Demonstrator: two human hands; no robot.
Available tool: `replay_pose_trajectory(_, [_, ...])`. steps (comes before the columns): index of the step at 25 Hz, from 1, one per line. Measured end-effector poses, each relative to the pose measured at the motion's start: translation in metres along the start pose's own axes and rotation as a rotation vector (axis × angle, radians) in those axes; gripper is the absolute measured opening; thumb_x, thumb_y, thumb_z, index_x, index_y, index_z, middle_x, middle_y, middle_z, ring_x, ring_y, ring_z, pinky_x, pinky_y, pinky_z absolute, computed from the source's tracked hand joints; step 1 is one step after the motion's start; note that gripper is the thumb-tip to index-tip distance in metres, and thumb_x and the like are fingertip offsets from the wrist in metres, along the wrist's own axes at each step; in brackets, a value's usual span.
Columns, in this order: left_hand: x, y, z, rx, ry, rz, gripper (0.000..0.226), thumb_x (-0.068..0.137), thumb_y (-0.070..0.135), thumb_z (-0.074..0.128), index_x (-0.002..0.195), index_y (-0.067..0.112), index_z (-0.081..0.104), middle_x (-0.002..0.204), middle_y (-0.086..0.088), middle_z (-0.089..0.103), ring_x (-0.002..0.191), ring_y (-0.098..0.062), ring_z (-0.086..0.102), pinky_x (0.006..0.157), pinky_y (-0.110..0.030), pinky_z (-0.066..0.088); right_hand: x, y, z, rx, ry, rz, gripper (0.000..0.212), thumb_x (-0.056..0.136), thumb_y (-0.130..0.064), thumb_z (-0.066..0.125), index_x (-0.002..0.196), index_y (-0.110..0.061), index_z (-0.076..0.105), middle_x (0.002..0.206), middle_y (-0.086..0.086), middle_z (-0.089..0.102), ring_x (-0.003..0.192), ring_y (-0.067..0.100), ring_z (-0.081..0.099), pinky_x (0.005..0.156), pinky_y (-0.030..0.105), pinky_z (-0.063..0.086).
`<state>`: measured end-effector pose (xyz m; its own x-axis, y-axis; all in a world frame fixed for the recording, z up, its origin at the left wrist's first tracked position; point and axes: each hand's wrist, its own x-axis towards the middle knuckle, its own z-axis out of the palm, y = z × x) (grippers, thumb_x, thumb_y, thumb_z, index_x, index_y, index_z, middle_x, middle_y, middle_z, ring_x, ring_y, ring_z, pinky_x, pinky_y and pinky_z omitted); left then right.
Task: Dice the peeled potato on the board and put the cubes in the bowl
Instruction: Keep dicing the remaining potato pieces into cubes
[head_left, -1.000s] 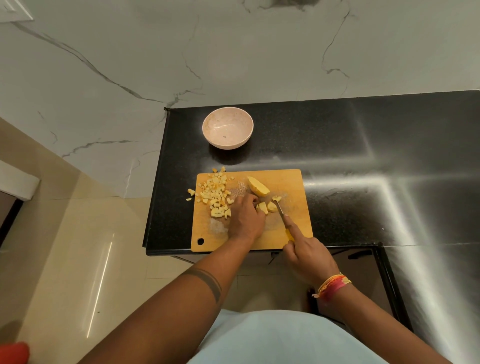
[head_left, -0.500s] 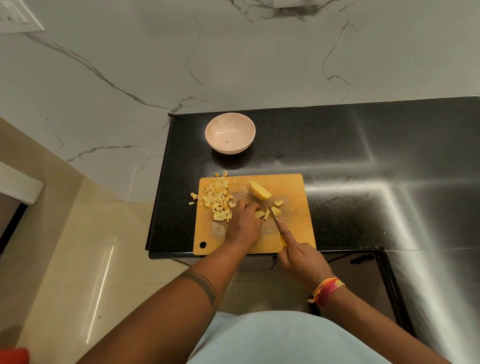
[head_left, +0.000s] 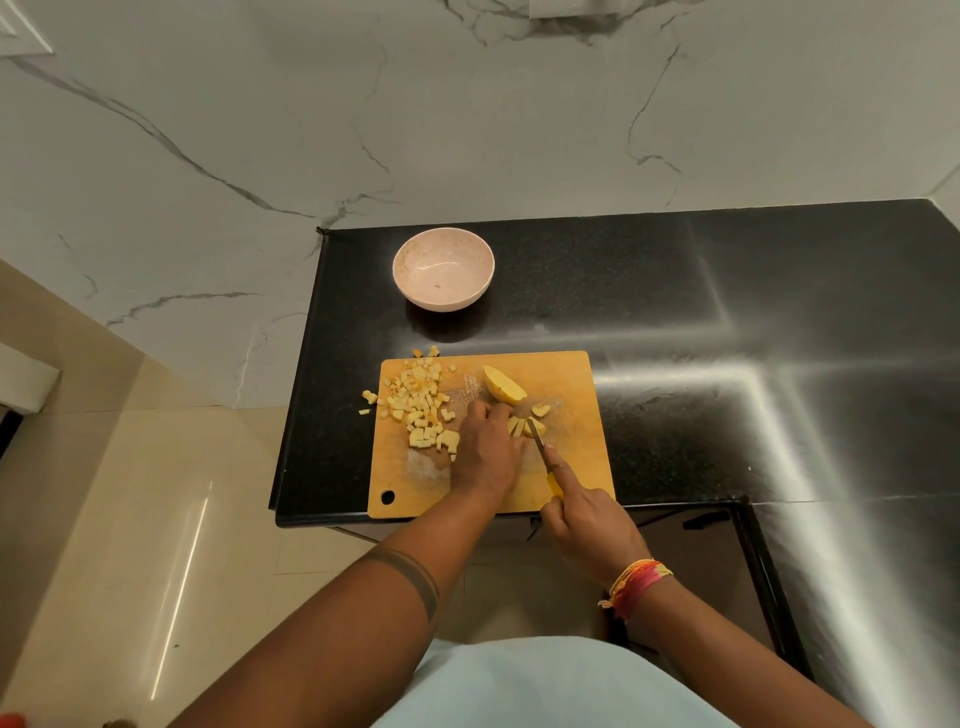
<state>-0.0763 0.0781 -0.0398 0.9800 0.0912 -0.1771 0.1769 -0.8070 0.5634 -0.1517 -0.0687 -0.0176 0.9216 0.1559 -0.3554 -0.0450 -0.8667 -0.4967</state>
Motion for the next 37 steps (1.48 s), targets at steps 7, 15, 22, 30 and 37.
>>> replay_pose_trajectory(7, [0.003, -0.012, -0.012, 0.037, -0.016, 0.002, 0.036, 0.097, 0.021, 0.063, 0.133, 0.023, 0.058, 0.133, -0.001, 0.045, 0.123, -0.021, 0.046, 0.097, -0.035, 0.049, 0.005, -0.001, -0.004, -0.017, -0.033, -0.028, 0.073, 0.099, -0.029, 0.041, 0.161, -0.039, 0.005, 0.065, 0.0, 0.058, 0.056, 0.019, 0.055, 0.053, 0.041, 0.045])
replay_pose_trajectory(15, [0.006, -0.02, -0.016, 0.042, -0.045, 0.063, 0.034, 0.096, 0.02, 0.064, 0.13, 0.019, 0.063, 0.128, 0.0, 0.047, 0.122, -0.02, 0.047, 0.1, -0.033, 0.045, -0.004, -0.009, 0.005, -0.036, -0.053, -0.054, 0.073, 0.101, -0.03, 0.04, 0.162, -0.037, 0.001, 0.066, -0.001, 0.058, 0.058, 0.019, 0.056, 0.057, 0.043, 0.049])
replay_pose_trajectory(22, [0.01, -0.02, -0.016, 0.014, -0.018, 0.013, 0.027, 0.094, 0.017, 0.067, 0.121, 0.017, 0.068, 0.12, -0.002, 0.054, 0.113, -0.023, 0.054, 0.093, -0.037, 0.05, 0.013, -0.029, 0.007, -0.123, -0.049, -0.044, 0.077, 0.098, -0.031, 0.04, 0.162, -0.032, -0.002, 0.073, 0.005, 0.061, 0.061, 0.025, 0.057, 0.056, 0.036, 0.045])
replay_pose_trajectory(30, [0.009, -0.02, -0.017, 0.01, -0.017, -0.016, 0.023, 0.096, 0.018, 0.063, 0.118, 0.016, 0.069, 0.119, -0.004, 0.054, 0.107, -0.024, 0.056, 0.088, -0.038, 0.052, 0.029, -0.036, 0.013, -0.21, -0.081, -0.059, 0.072, 0.102, -0.035, 0.037, 0.162, -0.029, -0.003, 0.076, 0.007, 0.058, 0.065, 0.028, 0.061, 0.064, 0.038, 0.053])
replay_pose_trajectory(37, [0.01, -0.021, -0.018, 0.005, -0.029, -0.028, 0.027, 0.095, 0.022, 0.069, 0.121, 0.018, 0.068, 0.123, -0.002, 0.054, 0.111, -0.022, 0.056, 0.091, -0.037, 0.052, 0.002, -0.018, 0.021, -0.276, -0.125, -0.061, 0.08, 0.102, -0.036, 0.037, 0.158, -0.03, -0.019, 0.072, 0.003, 0.059, 0.057, 0.02, 0.059, 0.062, 0.037, 0.058])
